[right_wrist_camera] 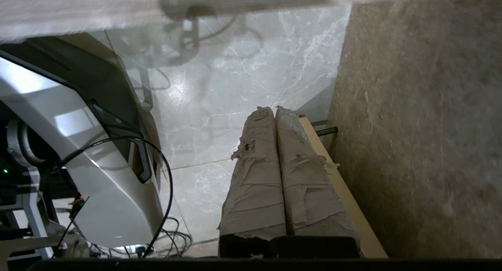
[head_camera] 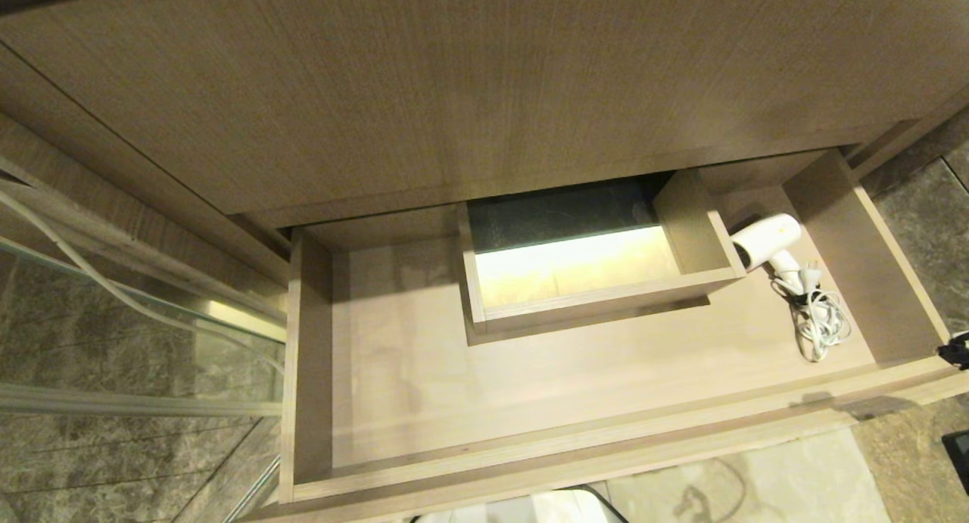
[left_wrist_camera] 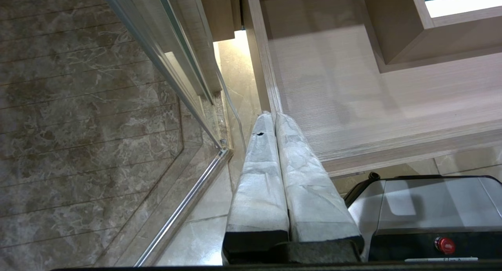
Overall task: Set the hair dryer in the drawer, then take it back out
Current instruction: Close the drawer
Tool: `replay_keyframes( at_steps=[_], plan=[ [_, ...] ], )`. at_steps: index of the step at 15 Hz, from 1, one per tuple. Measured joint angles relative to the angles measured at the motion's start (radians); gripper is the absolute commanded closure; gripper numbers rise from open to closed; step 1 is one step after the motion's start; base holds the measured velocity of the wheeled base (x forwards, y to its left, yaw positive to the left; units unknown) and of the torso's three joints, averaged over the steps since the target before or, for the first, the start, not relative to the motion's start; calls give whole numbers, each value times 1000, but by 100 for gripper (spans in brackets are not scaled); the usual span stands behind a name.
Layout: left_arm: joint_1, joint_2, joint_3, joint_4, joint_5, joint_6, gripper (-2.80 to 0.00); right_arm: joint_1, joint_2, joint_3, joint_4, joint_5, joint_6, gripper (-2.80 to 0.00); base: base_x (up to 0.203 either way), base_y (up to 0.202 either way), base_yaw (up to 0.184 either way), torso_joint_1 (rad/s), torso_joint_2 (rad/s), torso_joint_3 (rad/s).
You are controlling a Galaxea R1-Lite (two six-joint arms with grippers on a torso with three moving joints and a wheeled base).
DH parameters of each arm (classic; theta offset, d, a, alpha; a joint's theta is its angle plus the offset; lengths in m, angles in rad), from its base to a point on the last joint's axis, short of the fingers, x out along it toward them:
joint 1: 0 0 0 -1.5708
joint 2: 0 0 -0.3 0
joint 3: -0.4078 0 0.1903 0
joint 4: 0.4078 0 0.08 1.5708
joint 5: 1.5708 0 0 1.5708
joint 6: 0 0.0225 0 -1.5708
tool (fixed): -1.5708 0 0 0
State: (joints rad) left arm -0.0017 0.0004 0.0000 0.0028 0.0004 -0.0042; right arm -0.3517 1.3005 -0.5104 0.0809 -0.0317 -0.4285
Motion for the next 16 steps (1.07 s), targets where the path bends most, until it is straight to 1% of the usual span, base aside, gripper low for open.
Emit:
replay_keyframes(
  at_steps=[2, 5, 8, 11, 12, 13, 14, 16],
  plan=[
    [0, 0, 0, 0, 0, 0, 0, 11, 90, -9, -48, 0, -25, 0, 0, 0, 0, 0, 0, 0],
    [0, 0, 0, 0, 1, 0, 0, 17, 209, -35, -79, 0, -93, 0, 0, 0, 0, 0, 0, 0],
    [0, 0, 0, 0, 0, 0, 0, 18, 279, -73, -168, 8, -97, 0, 0, 0, 0, 0, 0, 0],
    [0, 0, 0, 0, 0, 0, 0, 18, 293, -104, -240, 41, -90, 0, 0, 0, 0, 0, 0, 0],
    [0, 0, 0, 0, 1, 0, 0, 19, 293, -116, -286, 66, -81, 0, 0, 0, 0, 0, 0, 0],
    [0, 0, 0, 0, 1, 0, 0, 23, 293, -128, -340, 92, -56, 0, 0, 0, 0, 0, 0, 0],
    [0, 0, 0, 1, 1, 0, 0, 32, 295, -141, -405, 106, -19, 0, 0, 0, 0, 0, 0, 0],
    [0, 0, 0, 0, 0, 0, 0, 51, 308, -202, -577, 111, 57, 0, 0, 0, 0, 0, 0, 0]
  ],
)
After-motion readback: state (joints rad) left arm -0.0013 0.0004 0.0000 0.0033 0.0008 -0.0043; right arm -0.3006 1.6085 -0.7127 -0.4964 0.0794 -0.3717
